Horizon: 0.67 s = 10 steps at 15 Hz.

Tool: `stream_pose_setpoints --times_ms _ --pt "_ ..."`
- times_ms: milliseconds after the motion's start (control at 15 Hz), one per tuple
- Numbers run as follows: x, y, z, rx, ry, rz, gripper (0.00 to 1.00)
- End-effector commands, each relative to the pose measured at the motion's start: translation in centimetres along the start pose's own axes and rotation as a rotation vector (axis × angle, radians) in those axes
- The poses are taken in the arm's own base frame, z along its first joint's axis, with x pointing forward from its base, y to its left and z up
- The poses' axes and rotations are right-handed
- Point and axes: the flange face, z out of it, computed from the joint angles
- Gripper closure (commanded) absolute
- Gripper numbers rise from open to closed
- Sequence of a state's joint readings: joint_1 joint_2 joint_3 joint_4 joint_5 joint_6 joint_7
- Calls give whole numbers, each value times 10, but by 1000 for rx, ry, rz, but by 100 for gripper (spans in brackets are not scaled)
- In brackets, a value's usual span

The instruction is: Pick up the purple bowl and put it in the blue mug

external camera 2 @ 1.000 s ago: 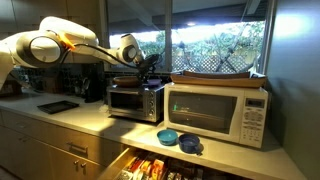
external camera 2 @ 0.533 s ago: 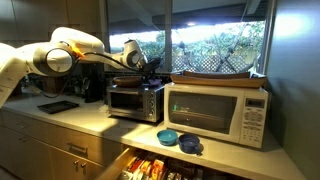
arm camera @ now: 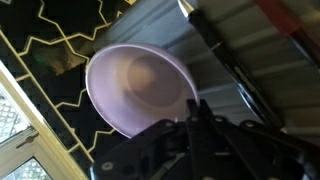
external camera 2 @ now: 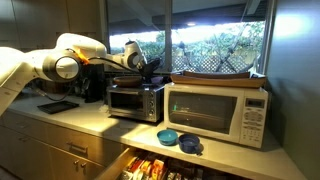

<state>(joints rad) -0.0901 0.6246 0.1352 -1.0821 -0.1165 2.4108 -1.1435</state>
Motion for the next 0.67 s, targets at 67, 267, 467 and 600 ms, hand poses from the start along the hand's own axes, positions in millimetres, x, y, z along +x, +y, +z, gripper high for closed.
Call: stream_pose_setpoints --times_ms 67,267,467,600 --pt "4 9 -26 2 -6 41 99" --pt "16 11 -79 9 34 100 99" --pt "25 2 -139 33 50 183 99" --pt "27 -6 -176 23 46 281 99"
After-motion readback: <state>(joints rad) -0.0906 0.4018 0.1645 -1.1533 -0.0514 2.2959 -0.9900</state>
